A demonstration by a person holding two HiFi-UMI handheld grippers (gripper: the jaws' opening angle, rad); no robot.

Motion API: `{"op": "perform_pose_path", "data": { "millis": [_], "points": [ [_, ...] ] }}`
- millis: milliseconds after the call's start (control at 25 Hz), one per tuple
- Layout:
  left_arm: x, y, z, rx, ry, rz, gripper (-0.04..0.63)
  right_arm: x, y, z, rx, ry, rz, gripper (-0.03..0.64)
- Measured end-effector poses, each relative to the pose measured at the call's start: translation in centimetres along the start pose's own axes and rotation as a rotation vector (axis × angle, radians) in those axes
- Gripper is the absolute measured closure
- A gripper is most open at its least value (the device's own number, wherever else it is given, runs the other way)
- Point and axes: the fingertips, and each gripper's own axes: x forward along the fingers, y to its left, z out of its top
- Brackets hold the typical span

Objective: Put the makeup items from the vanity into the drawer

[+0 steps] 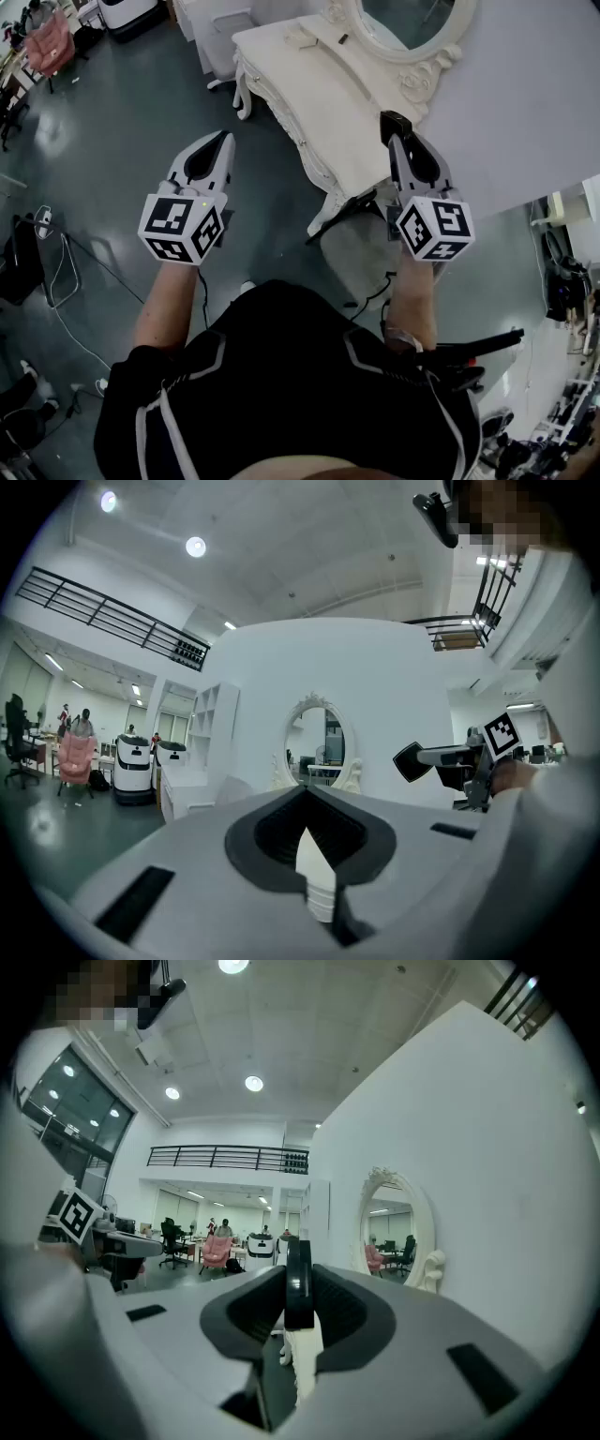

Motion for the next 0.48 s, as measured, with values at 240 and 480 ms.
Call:
{"op": "perform_pose_path", "data": {
  "millis": [240, 480],
  "points": [
    [0.1, 0.6, -0.3, -0.005, 0.011, 0.01, 0.592, 0.6, 0.8, 0.2, -0.023, 0.011, 0.023, 0.522],
    [-0.3, 1.0, -0.3, -0.007, 0.013, 0.019, 0.592, 0.8, 1.2, 0.6, 0.016, -0.008, 0.04, 0.52]
  ]
}}
